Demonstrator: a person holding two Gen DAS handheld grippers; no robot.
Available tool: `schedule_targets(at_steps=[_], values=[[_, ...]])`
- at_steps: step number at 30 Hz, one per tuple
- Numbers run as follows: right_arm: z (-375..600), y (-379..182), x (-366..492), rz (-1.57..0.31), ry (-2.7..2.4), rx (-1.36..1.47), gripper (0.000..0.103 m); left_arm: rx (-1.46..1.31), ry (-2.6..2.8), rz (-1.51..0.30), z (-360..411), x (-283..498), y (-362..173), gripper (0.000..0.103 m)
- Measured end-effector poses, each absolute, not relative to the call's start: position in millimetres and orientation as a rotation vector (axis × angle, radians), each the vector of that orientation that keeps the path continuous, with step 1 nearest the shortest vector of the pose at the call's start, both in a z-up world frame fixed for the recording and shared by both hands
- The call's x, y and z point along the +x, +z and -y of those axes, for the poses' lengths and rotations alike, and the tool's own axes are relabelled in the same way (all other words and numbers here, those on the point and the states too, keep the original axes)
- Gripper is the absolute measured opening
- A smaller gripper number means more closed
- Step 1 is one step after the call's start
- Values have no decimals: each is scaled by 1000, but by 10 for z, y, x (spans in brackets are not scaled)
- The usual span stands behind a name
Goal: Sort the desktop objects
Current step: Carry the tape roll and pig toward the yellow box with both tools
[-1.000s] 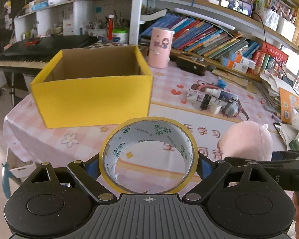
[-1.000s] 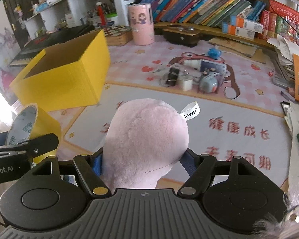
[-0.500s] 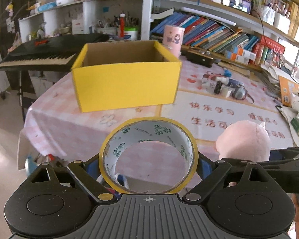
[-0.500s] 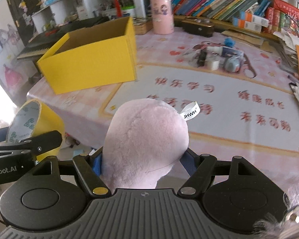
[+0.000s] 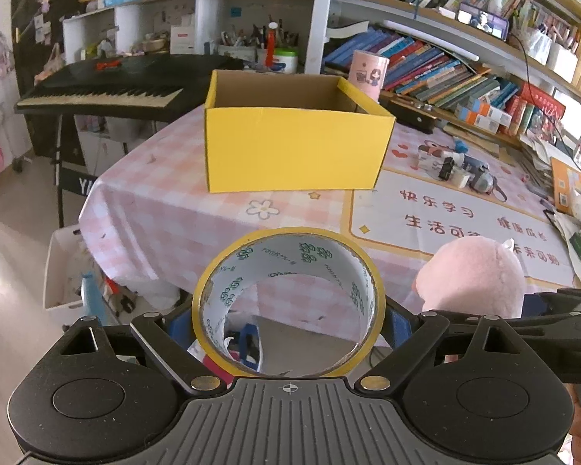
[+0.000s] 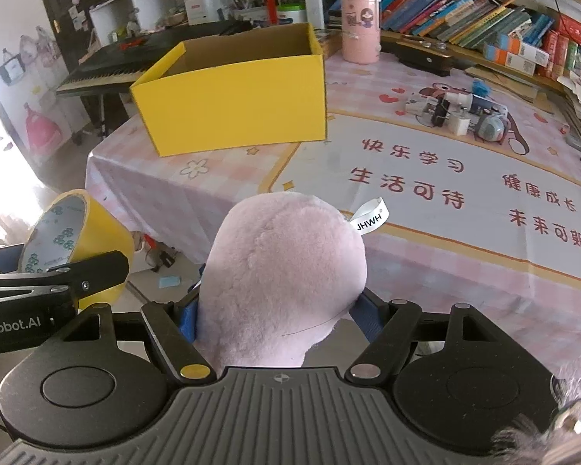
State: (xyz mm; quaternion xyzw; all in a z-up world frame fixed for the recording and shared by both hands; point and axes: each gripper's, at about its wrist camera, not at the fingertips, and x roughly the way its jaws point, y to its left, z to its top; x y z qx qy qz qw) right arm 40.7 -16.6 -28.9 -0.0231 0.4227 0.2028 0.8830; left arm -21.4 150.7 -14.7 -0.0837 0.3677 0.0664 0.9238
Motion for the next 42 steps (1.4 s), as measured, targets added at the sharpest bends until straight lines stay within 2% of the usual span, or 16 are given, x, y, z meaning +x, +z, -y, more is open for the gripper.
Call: schedule_targets(at_steps=[18, 32, 42], values=[[-67, -308, 248, -902, 468, -65, 73, -197, 181, -755, -1695, -437, -144, 92], [-78, -327, 379, -915, 465, -70, 73, -213, 182, -767, -1706, -288, -180, 92], [-169, -321, 806, -910, 502, -79, 73, -201, 219, -754, -1763, 42, -152, 92]])
